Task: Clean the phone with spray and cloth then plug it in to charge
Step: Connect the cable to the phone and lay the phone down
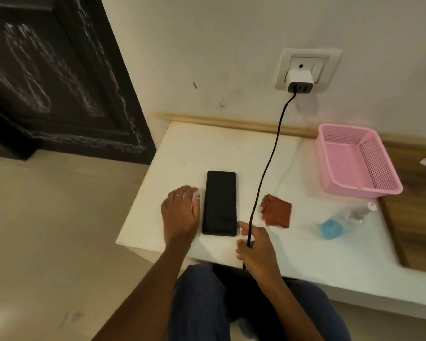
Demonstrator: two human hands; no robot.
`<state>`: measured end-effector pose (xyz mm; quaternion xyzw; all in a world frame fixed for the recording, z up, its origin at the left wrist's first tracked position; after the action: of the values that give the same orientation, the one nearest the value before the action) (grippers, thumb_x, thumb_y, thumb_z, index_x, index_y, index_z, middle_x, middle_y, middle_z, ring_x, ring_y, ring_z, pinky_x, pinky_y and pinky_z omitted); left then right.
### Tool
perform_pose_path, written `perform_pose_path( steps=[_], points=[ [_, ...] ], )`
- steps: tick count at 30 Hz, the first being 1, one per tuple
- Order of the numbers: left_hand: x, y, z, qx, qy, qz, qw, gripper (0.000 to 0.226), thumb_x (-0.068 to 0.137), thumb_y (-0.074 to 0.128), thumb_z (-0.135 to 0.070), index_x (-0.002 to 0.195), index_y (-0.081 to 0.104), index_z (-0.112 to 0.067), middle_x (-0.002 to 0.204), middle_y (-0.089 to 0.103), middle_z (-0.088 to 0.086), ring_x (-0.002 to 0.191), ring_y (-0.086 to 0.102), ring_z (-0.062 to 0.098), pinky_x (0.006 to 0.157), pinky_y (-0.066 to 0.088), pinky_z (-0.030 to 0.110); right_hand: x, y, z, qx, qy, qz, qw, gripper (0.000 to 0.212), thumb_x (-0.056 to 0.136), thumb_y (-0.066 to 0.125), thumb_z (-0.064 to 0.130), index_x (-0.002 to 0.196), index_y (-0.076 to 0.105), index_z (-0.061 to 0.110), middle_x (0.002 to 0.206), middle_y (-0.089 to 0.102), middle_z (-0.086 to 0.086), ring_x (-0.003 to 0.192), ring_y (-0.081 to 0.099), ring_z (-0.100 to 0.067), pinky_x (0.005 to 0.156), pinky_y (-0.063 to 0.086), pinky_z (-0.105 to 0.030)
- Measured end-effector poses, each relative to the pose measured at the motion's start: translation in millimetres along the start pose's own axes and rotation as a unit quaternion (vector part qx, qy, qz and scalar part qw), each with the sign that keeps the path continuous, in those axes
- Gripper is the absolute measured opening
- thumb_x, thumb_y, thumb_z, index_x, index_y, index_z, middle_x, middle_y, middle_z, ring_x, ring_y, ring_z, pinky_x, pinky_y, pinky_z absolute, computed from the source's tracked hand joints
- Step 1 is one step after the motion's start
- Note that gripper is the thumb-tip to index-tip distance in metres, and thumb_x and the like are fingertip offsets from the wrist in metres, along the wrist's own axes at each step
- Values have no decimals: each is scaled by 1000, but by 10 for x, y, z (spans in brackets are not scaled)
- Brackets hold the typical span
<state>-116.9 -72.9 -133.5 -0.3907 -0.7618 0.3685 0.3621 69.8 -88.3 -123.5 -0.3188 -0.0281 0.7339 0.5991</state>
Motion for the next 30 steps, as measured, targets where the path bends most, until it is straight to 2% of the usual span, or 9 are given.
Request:
perform_pose_path(
  steps=[2, 5, 8, 13, 16, 20, 25, 28, 30],
  points=[
    [-11, -14, -16, 1, 12, 12, 1000, 39, 95, 36, -34, 107, 66, -12, 109, 68, 10, 100, 62, 30, 88, 47, 42, -39, -21, 10, -21, -2, 9, 1000, 38, 90, 57, 14, 126, 45, 18, 125, 50, -1, 103, 57, -17, 90, 52, -35],
    [-72, 40, -25, -2, -5, 38, 999, 26, 96, 47, -27, 105, 65, -10, 112, 65, 10, 105, 58, 29, 92, 45, 43, -92, -70, 36, -12, 4, 43, 999, 43, 90, 56, 13, 130, 40, 17, 122, 47, 2, 94, 54, -11, 87, 52, -29],
    [-183, 58, -171, -27, -73, 43, 996, 34, 98, 44, -31, 103, 68, -6, 123, 61, 11, 116, 51, 28, 103, 38, 44, -142, -107, 42, 15, 1, 63, 998, 51, 89, 55, 8, 135, 37, 19, 132, 45, -2, 112, 51, -18, 96, 48, -35],
    [-230, -145, -473, -88, -292, 100, 947, 56, 101, 23, -43, 114, 63, -7, 123, 59, 13, 121, 45, 30, 100, 33, 43, -199, -184, 128, 123, 47, 74, 989, 42, 94, 45, 3, 135, 42, 15, 129, 51, -7, 88, 62, -14, 63, 53, -15],
    [-375, -159, -593, -219, -340, 88, 910, 59, 102, 17, -42, 113, 63, -6, 116, 63, 13, 114, 52, 32, 96, 37, 39, -253, -271, 119, 183, 73, 85, 977, 35, 95, 44, 1, 128, 50, 9, 120, 59, -13, 87, 66, -18, 67, 55, -19],
    [-429, -126, -599, -374, -413, 60, 828, 38, 100, 38, -35, 85, 59, -8, 96, 63, 15, 85, 57, 25, 75, 42, 32, -300, -400, 78, 200, 71, 82, 974, 34, 94, 42, -1, 123, 56, 11, 117, 62, -10, 94, 66, -19, 78, 54, -27],
    [-623, -34, -796, -585, -485, 193, 621, 44, 94, 46, -50, 101, 65, -11, 94, 69, 11, 87, 63, 24, 64, 51, 29, -302, -526, 44, 213, 51, 54, 974, 35, 93, 44, 0, 117, 60, 21, 115, 63, -2, 92, 67, -15, 67, 51, -19],
    [-687, -10, -898, -602, -474, 232, 600, 54, 94, 34, -58, 100, 66, -15, 91, 71, 8, 79, 66, 19, 64, 54, 28, -261, -574, 17, 241, 59, 35, 968, 32, 92, 50, 1, 115, 61, 21, 107, 66, 0, 91, 67, -16, 69, 50, -22],
    [-671, -7, -920, -605, -456, 261, 598, 60, 93, 25, -62, 110, 63, -20, 110, 68, 9, 99, 66, 25, 67, 58, 35, -266, -588, 25, 249, 63, 30, 966, 32, 92, 49, -1, 113, 61, 21, 102, 67, 2, 89, 66, -16, 67, 49, -22]
  ],
)
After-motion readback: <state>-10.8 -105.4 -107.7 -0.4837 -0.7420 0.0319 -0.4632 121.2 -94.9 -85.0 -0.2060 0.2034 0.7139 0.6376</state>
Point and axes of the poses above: each hand's wrist, its own x-axis towards the middle knuckle, its own y-axis out of the palm, z = x × y, the point moved 2 cm from there along x, towards the middle knuckle
